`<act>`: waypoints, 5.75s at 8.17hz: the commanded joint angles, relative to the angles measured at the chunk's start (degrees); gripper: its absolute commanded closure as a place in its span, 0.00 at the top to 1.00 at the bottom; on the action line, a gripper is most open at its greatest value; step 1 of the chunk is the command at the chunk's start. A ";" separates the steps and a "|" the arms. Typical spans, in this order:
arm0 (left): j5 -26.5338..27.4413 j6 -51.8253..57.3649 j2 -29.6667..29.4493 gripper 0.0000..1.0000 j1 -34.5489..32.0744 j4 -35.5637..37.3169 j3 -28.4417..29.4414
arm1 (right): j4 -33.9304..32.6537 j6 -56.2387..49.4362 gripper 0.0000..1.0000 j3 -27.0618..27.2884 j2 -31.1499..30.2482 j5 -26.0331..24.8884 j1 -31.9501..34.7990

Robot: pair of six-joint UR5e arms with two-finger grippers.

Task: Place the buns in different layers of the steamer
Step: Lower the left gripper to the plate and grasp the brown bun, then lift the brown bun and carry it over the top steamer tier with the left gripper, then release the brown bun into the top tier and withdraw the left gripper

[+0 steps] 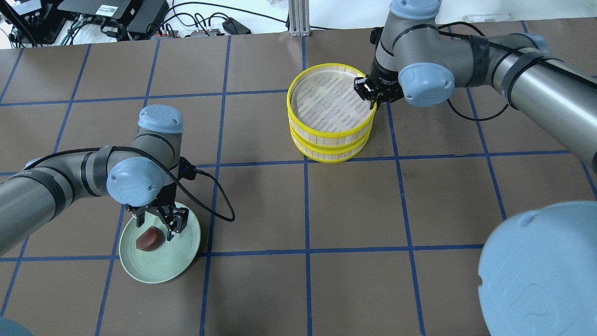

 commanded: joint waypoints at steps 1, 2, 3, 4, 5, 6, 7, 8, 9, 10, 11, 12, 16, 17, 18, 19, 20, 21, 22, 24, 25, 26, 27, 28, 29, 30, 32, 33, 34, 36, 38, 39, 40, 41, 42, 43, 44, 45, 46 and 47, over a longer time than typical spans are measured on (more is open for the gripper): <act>-0.01 0.04 -0.09 0.82 0.02 0.18 -0.49 | -0.02 0.00 0.03 0.09 0.08 0.03 0.00; -0.01 0.04 -0.35 0.82 -0.07 1.31 -0.49 | -0.01 0.00 0.04 0.09 0.08 -0.05 0.00; 0.08 -0.05 -0.79 0.82 0.02 1.58 -0.49 | -0.01 0.09 0.04 0.09 0.08 0.03 0.00; 0.26 -0.05 -0.97 0.78 0.02 2.11 -0.58 | -0.01 0.09 0.04 0.09 0.08 0.03 0.00; 0.52 0.04 -0.97 0.66 0.02 2.11 -0.58 | 0.07 0.09 0.04 0.18 0.08 0.03 0.00; 0.61 0.04 -1.06 0.58 0.02 2.11 -0.58 | 0.07 0.09 0.05 0.18 0.17 0.03 0.00; 0.17 -0.05 -0.97 0.17 0.02 2.11 -0.50 | 0.07 0.09 0.08 0.18 0.08 0.03 0.00; 0.08 -0.05 -0.97 0.00 0.02 2.11 -0.49 | 0.16 0.09 0.11 0.35 0.17 -0.05 0.00; -0.01 -0.22 -0.97 0.00 -0.07 2.11 -0.41 | -0.01 0.09 0.13 0.88 0.26 -0.05 0.00; -0.27 -0.23 -0.71 0.00 -0.16 2.20 -0.15 | -0.01 0.09 0.16 0.97 0.34 -0.05 0.00; -1.66 -0.49 -0.36 0.00 -0.16 2.20 0.29 | -0.10 0.09 0.20 0.97 0.26 -0.05 0.00; -3.24 -0.75 0.43 0.00 -0.68 2.03 1.86 | -0.02 0.09 0.26 0.97 0.26 -0.05 0.00; -8.97 -6.20 1.31 0.00 -3.85 -6.47 17.22 | -0.02 0.17 0.71 0.53 -0.44 -0.32 -0.09; -10.54 -6.55 1.31 0.00 -3.94 -7.28 19.87 | 0.33 0.00 0.76 0.01 -1.32 -0.14 -0.09; -11.68 -7.95 1.40 0.00 -4.11 -7.03 21.03 | 0.95 -0.44 0.83 -0.08 -3.76 -0.05 -0.35; -11.78 -8.92 1.49 0.00 -4.20 -6.77 21.91 | 4.52 -1.40 0.88 -0.43 -6.48 -0.05 -0.78; -11.78 -9.10 1.66 0.00 -4.55 -6.76 22.87 | 10.73 -5.84 0.90 -2.78 -9.29 -0.66 -1.49; -13.18 -11.37 2.36 0.00 -5.16 -6.59 24.28 | 18.63 -7.80 0.94 -5.51 -11.67 -0.84 -3.67; -14.93 -14.78 2.45 0.00 -6.39 -6.41 26.03 | 24.97 -9.39 0.98 -6.58 -15.70 -0.23 -5.34; -22.38 -20.57 2.46 0.00 -9.81 -1.62 28.59 | 30.28 -10.46 1.00 -6.68 -22.48 0.03 -5.54; -27.29 -24.79 2.19 0.00 -10.18 4.08 28.60 | 30.66 -10.63 1.00 -6.68 -22.68 0.03 -5.45; -32.74 -26.92 2.19 0.00 -10.18 7.88 28.77 | 30.66 -10.63 1.00 -6.59 -22.68 0.03 -5.19; -36.10 -29.55 2.11 0.00 -10.18 11.57 28.69 | 30.57 -10.55 1.00 -6.59 -22.68 0.03 -4.66; -40.39 -31.58 1.84 0.00 -10.27 14.39 28.69 | 30.66 -10.55 1.00 -6.50 -22.51 -0.05 -4.48; -45.74 -33.52 0.10 0.00 -10.35 18.25 28.60 | 30.75 -10.55 1.00 -6.24 -22.68 -0.49 -4.31; -47.62 -35.62 -2.44 0.00 -11.14 24.11 28.60 | 30.75 -10.55 1.00 -5.98 -22.59 -0.75 -4.22; -47.56 -38.80 -6.84 0.00 -15.17 29.42 28.69 | 31.19 -10.55 1.00 -5.45 -22.59 -1.02 -4.22; -47.56 -39.42 -8.60 0.00 -15.71 30.84 28.69 | 31.19 -10.02 1.00 -5.45 -22.59 -0.85 -4.13; -47.56 -39.42 -9.75 0.00 -15.72 31.81 28.77 | 31.19 -10.02 1.00 -5.36 -22.51 -0.84 -4.13; -46.94 -39.34 -11.42 0.17 -15.72 32.17 28.95 | 30.66 -10.19 1.00 -5.01 -22.51 -0.93 -4.13; -46.94 -42.21 -11.34 0.89 -15.72 32.17 28.95 | 30.57 -10.46 1.00 -4.92 -22.51 -0.93 -4.22; -47.38 -45.46 -11.34 1.00 -15.72 33.13 29.04 | 30.48 -9.76 1.00 -4.92 -22.33 -1.02 -4.22; -47.47 -46.62 -11.17 1.00 -15.72 33.14 29.04 | 30.40 -9.93 1.00 -4.92 -22.33 -0.93 -4.22; -46.86 -46.63 -10.30 1.00 -15.72 32.44 29.04 | 30.40 -10.19 1.00 -4.92 -22.24 -1.02 -4.22; -46.59 -46.11 -8.72 1.00 -15.54 28.43 29.12 | 30.48 -10.20 1.00 -4.92 -22.24 -0.93 -4.22; -40.93 -43.41 -6.71 1.00 -15.28 23.96 29.12 | 30.48 -10.20 1.00 -4.92 -22.24 -1.02 -4.22; -34.70 -35.20 -3.64 1.00 -14.23 16.25 29.12 | 30.48 -10.20 1.00 -4.92 -22.16 -0.93 -4.22; -31.76 -30.86 0.22 1.00 -11.79 7.91 29.12 | 30.48 -10.20 1.00 -4.92 -22.24 -0.93 -4.22; -28.60 -27.16 3.91 1.00 -8.72 0.52 29.04 | 30.40 -10.20 1.00 -4.92 -22.16 -0.93 -4.22; -25.53 -24.34 7.26 1.00 -6.16 -7.21 29.04 | 30.40 -10.20 1.00 -4.92 -22.24 -0.84 -4.22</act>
